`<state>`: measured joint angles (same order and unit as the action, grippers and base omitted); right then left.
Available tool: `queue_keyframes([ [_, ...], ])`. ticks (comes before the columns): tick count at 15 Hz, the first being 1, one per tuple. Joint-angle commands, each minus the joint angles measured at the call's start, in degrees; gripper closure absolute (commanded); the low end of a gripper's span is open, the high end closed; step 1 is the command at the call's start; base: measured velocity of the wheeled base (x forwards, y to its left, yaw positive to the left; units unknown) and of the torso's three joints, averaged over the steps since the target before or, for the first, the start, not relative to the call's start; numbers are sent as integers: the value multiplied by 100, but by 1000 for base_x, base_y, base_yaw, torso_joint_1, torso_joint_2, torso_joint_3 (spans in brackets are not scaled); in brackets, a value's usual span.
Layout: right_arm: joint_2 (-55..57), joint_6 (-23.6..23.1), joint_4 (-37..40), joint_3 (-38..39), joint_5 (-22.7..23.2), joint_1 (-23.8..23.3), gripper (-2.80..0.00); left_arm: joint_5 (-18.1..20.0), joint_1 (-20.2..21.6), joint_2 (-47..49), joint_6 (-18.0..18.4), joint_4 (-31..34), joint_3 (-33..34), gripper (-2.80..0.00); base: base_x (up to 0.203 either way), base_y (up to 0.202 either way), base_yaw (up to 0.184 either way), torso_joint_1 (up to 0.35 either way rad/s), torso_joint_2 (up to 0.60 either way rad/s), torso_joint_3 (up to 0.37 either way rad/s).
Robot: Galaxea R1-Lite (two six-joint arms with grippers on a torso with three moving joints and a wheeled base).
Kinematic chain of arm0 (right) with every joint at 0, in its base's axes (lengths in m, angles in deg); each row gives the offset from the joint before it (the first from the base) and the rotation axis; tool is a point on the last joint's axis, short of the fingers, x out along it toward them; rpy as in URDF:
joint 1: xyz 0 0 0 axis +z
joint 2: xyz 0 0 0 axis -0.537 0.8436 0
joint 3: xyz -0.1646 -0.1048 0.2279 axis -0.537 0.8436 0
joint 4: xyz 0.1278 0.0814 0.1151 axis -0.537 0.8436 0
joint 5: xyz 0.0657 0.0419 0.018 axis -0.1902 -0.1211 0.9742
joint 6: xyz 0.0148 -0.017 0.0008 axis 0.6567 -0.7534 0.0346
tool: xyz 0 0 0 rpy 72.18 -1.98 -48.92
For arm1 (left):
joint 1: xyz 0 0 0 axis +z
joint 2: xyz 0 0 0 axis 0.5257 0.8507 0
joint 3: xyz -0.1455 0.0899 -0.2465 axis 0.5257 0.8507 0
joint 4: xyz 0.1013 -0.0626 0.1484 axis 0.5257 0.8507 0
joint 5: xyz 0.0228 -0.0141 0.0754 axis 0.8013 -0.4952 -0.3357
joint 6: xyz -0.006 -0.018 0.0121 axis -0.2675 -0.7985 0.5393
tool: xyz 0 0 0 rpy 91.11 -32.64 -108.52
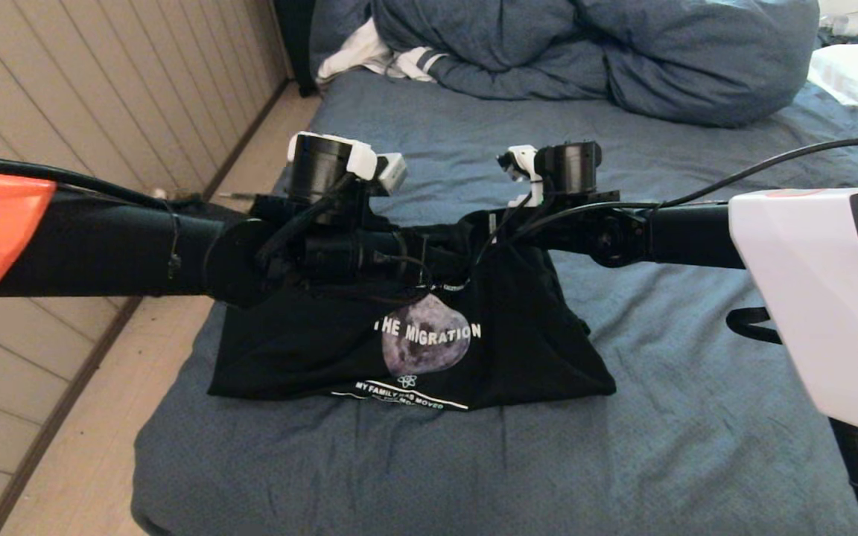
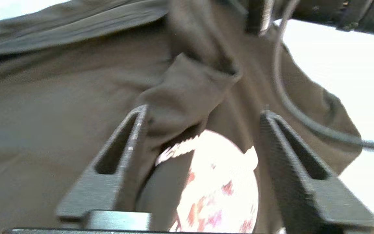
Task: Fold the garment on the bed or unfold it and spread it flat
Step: Fold the black T-shirt
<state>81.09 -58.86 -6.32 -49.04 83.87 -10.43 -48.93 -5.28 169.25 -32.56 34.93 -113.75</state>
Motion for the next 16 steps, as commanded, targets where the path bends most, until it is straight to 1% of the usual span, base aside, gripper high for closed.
queue_keyframes([
  [1, -17, 0, -1, 0, 3, 10, 0, -16, -49, 454, 4, -165, -76, -280, 0, 0, 0, 0, 0, 0],
  [2, 0, 9, 4, 0, 3, 22, 0, -23, -36, 668, 5, -201, -239, -280, 0, 0, 0, 0, 0, 0],
  [4, 18, 7, 2, 0, 3, 27, 0, -59, 121, 932, 3, -242, -553, -280, 0, 0, 0, 0, 0, 0],
  [6, 27, 0, 0, 0, 3, 21, 0, -125, 140, 950, -4, -246, -577, -280, 0, 0, 0, 0, 0, 0],
  [7, 27, 9, -5, 0, 3, 27, 0, -196, 140, 947, -10, -246, -585, 0, 0, 0, 0, 0, 0, 0],
  [9, 27, 9, -5, 0, 3, 36, 0, -346, 140, 943, -4, -246, -605, 0, 0, 0, 0, 0, 0, 0],
  [13, 27, 18, -5, 9, 3, 27, 0, -373, 220, 874, -20, -255, -570, 0, 0, 0, 0, 0, 0, 0],
  [15, 36, 18, -14, 9, 3, 18, 0, -399, 410, 766, -18, -255, -605, 0, 0, 0, 0, 0, 0, 0],
  [16, 36, 22, -14, 9, 2, 18, 0, -501, 561, 718, -14, -263, -658, 0, 0, 0, 0, 0, 0, 0],
])
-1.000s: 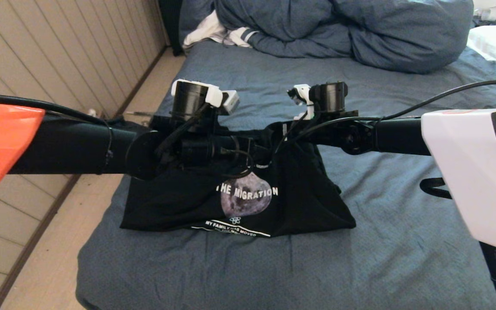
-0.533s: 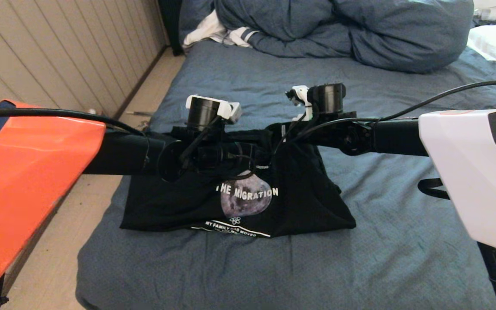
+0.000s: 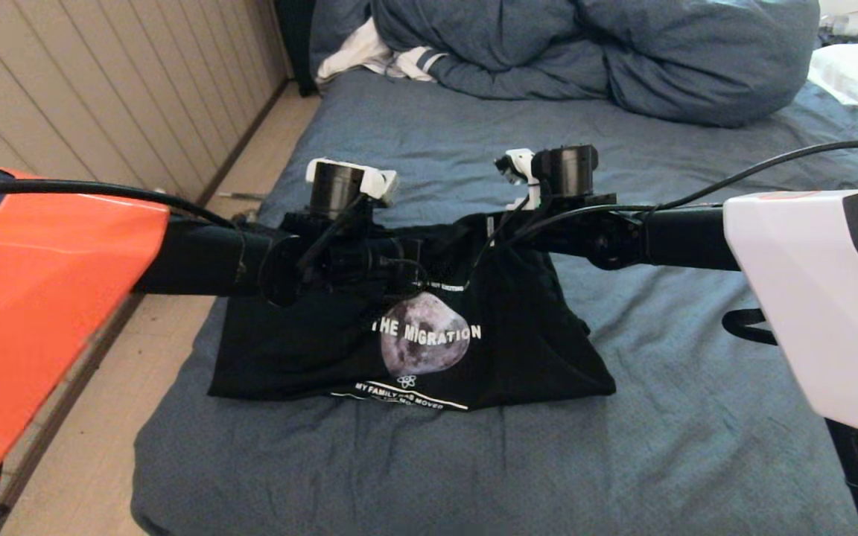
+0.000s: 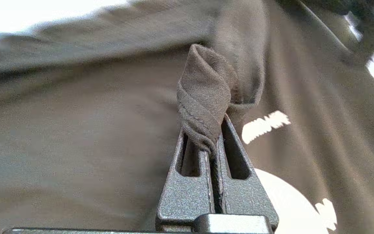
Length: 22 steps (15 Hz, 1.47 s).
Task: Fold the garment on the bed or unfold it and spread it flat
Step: Fold the black T-shirt
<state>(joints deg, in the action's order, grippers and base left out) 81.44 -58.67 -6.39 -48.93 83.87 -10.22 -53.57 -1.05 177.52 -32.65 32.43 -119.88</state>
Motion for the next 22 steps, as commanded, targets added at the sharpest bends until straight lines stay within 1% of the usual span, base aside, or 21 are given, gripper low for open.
queue_keyframes([
  [1, 0, 7, -13, -2, -6, -2, 0, -219, 273, -182, -1, -80, -100, 0, 0, 0, 0, 0, 0, 0],
  [2, -8, 16, -7, -2, -6, 6, 0, -335, 350, -240, 5, -163, -115, 0, 0, 0, 0, 0, 0, 0],
  [4, -25, 16, -41, -2, -15, 14, 0, -403, 498, -415, 34, -268, -135, 0, 0, 0, 0, 0, 0, 0],
  [9, -9, 60, -372, -2, -85, 33, 0, -423, 818, -486, 110, -286, -326, 0, 0, 0, 0, 0, 0, 0],
  [10, 8, 60, -443, -2, -85, 41, 0, -423, 855, -468, 222, -295, -288, 0, 0, 0, 0, 0, 0, 0],
  [12, 27, 60, -607, -2, -121, 50, 0, -423, 903, -459, 313, -295, -213, 0, 0, 0, 0, 0, 0, 0],
  [15, 150, 24, -1035, -11, -366, 68, 0, -406, 947, -315, 501, -302, -212, 0, 0, 0, 0, 0, 0, 0],
  [17, 200, 20, -1069, -7, -380, 68, 0, -406, 970, -181, 511, -412, -238, 0, 0, 0, 0, 0, 0, 0],
  [20, 323, -51, -1183, -7, -401, 68, 0, -423, 1037, 56, 523, -767, -282, 0, 0, 0, 0, 0, 0, 0],
  [22, 367, -81, -1184, -11, -401, 68, 0, -423, 1088, 127, 523, -831, -282, 0, 0, 0, 0, 0, 0, 0],
])
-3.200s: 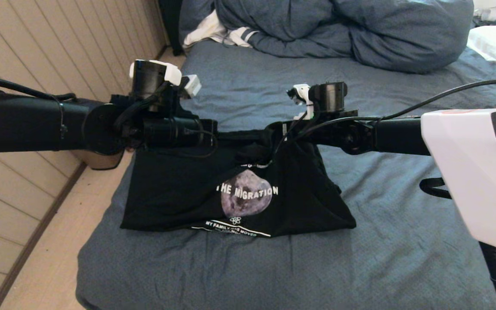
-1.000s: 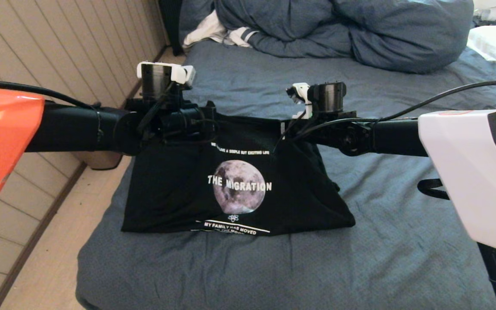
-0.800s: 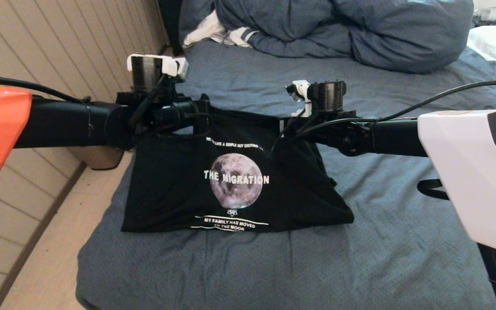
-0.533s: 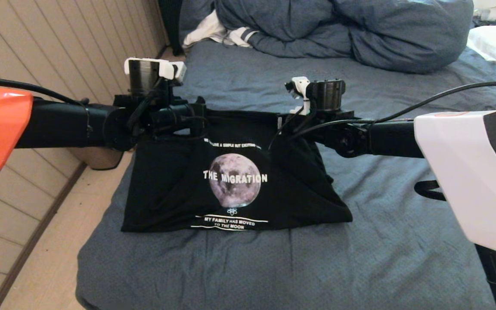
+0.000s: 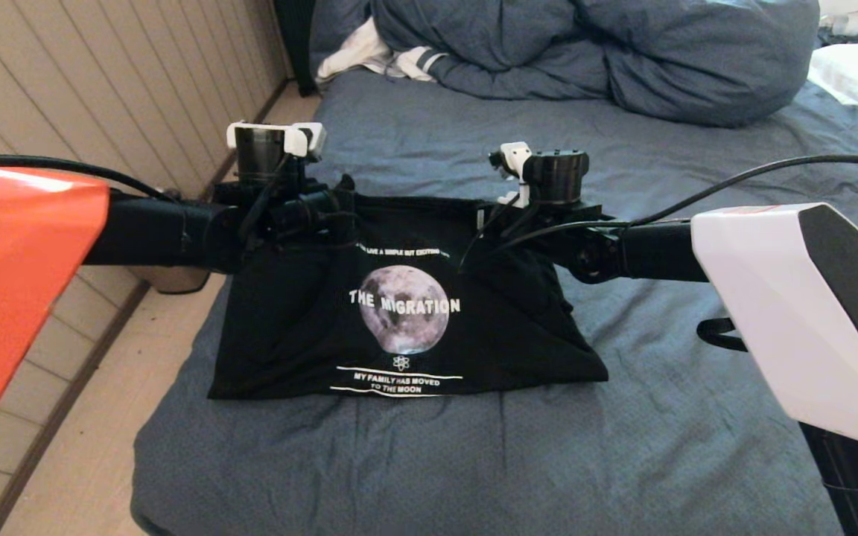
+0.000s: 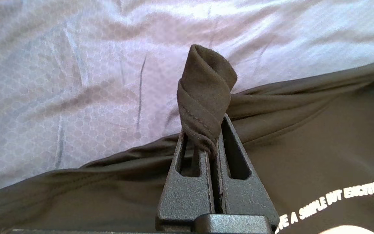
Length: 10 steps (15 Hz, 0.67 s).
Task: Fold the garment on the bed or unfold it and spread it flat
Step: Fold the black T-shirt
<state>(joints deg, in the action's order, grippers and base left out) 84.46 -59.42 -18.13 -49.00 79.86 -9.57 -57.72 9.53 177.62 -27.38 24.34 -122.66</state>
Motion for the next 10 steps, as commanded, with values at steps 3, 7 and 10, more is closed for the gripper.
queue_keyframes([
  [3, 85, -6, -22, -4, -44, 3, -280, -143, 30, 194, -3, -22, -21, -280, 0, 0, 0, 0, 0, 0],
  [7, 60, -32, -133, -4, -42, 3, -280, -192, 21, 102, 4, -22, 57, -280, 0, 0, 0, 0, 0, 0],
  [10, -26, -24, -126, -4, -44, -23, -280, -206, 4, 69, 180, -13, 74, -280, 0, 0, 0, 0, 0, 0],
])
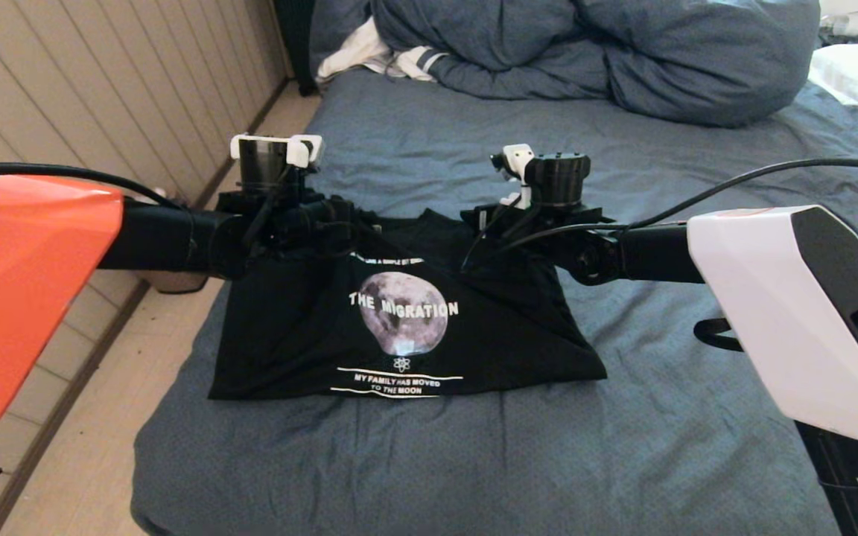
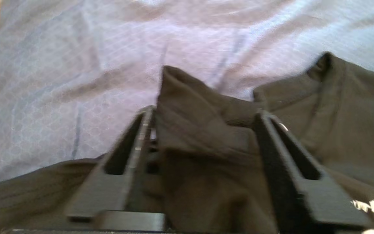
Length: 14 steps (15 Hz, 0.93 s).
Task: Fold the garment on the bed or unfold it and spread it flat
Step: Fold the black T-shirt
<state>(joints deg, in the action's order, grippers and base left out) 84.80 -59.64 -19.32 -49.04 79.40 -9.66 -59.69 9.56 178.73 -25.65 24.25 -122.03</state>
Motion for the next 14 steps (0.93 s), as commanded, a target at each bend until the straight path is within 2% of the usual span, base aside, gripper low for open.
queue_keyframes([
  [1, -84, -1, -5, 0, 2, -23, -280, -13, 0, -53, 21, 22, 29, -280, 0, 0, 0, 0, 0, 0],
  [5, -216, -3, 9, 0, 9, -54, -280, -104, 56, -236, 17, 46, 11, -280, 0, 0, 0, 0, 0, 0],
  [8, -353, 3, 38, 0, 15, -101, -280, -118, 355, -524, 13, 91, -189, -280, 0, 0, 0, 0, 0, 0],
  [9, -394, 22, 52, 6, 20, -152, -79, -118, 464, -661, -23, 156, -192, -280, 0, 0, 0, 0, 0, 0],
  [10, -443, 62, 94, 10, 23, -173, 0, -115, 527, -835, -85, 268, -82, 0, 0, 0, 0, 0, 0, 0],
  [11, -554, 116, 302, 15, 46, -177, 0, -95, 559, -1015, -179, 428, 169, 0, 0, 0, 0, 0, 0, 0],
  [14, -914, 657, 1421, 14, 326, -308, 0, 83, 612, -1686, -530, 772, 1049, 0, 0, 0, 0, 0, 0, 0],
])
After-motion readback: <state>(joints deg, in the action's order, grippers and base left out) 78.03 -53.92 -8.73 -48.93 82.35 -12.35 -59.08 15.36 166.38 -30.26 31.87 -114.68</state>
